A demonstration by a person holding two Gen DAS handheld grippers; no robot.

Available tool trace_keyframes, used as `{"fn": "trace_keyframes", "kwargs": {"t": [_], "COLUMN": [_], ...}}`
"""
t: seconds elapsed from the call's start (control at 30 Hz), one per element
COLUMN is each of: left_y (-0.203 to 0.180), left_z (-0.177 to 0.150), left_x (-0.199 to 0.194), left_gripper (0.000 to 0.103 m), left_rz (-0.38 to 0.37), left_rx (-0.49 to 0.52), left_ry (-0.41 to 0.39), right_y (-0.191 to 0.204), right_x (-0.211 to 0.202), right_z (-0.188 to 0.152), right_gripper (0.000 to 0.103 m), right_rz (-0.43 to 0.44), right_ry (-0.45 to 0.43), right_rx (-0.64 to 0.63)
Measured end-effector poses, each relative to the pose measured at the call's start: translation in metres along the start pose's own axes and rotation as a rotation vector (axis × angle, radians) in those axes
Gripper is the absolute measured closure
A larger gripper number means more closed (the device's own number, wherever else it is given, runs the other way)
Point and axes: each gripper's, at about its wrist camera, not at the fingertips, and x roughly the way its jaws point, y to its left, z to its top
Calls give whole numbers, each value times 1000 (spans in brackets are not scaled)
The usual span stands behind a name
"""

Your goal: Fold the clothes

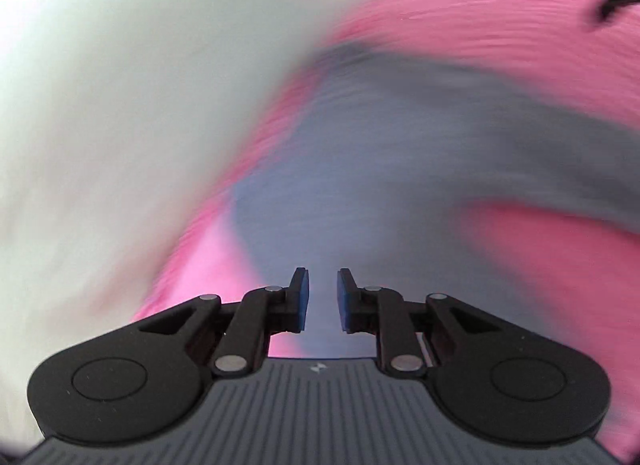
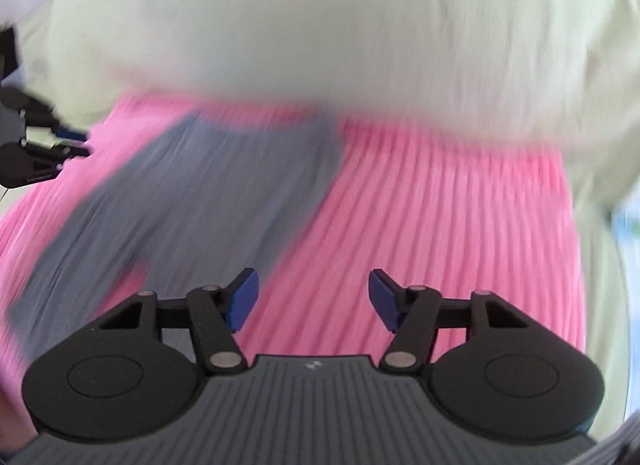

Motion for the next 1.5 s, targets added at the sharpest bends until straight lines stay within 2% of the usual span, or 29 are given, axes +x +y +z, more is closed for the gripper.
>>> {"fn": "trace_keyframes", "kwargs": {"t": [0.07, 0.17, 0.3, 0.37, 0.47, 0.5, 0.6, 0.63, 0.67, 0.73, 0.83, 0.9, 0.97, 1.1, 1.17, 1.3, 1.37, 1.5], "left_y": [-68, -122, -151, -156, -156, -153, -123, -112, -99, -83, -77, -82, -88, -90, -89, -95, -101, -108], "left_z": [10, 22, 29, 30, 23, 20, 6, 0, -10, -27, -42, -41, -40, -41, -41, -36, -40, -43], "left_x": [-32, -41, -14, 3, 14, 15, 20, 20, 22, 25, 32, 34, 35, 35, 29, 10, 9, 25], "left_gripper": [78, 78, 78, 78, 79, 92, 99, 99, 100, 100, 100, 100, 100, 100, 99, 89, 84, 84], "left_rz": [-89, -158, -138, -167, -158, -156, -119, -107, -101, -96, -99, -99, -101, -101, -105, -118, -105, -70], "left_rx": [65, 20, -16, -13, 23, 6, -148, -209, -271, -356, -379, -346, -316, -302, -284, -204, -162, -118], "left_ry": [-56, -58, 14, 45, 32, 36, 68, 81, 101, 140, 171, 161, 150, 134, 112, 51, 55, 84], "right_y": [3, 3, 2, -1, 1, 2, 10, 13, 15, 25, 44, 58, 73, 101, 104, 106, 106, 105], "right_x": [-13, -35, -48, -52, -51, -48, -42, -42, -41, -34, -22, -14, -6, 6, 9, 19, 25, 33], "right_z": [-33, -81, -106, -110, -116, -118, -109, -106, -103, -96, -91, -87, -83, -85, -86, -83, -82, -81], "right_gripper": [49, 49, 49, 49, 49, 49, 51, 62, 78, 92, 92, 91, 77, 76, 76, 76, 76, 76], "right_rz": [27, 89, 119, 123, 125, 126, 150, 160, 171, 189, 177, 156, 126, 75, 88, 86, 75, 89], "right_ry": [42, 88, 104, 102, 78, 62, 7, -16, -31, -40, -49, -68, -94, -81, -74, -67, -65, -68], "right_rx": [24, 67, 83, 93, 89, 86, 59, 44, 31, -18, -107, -167, -239, -442, -448, -407, -410, -372]}}
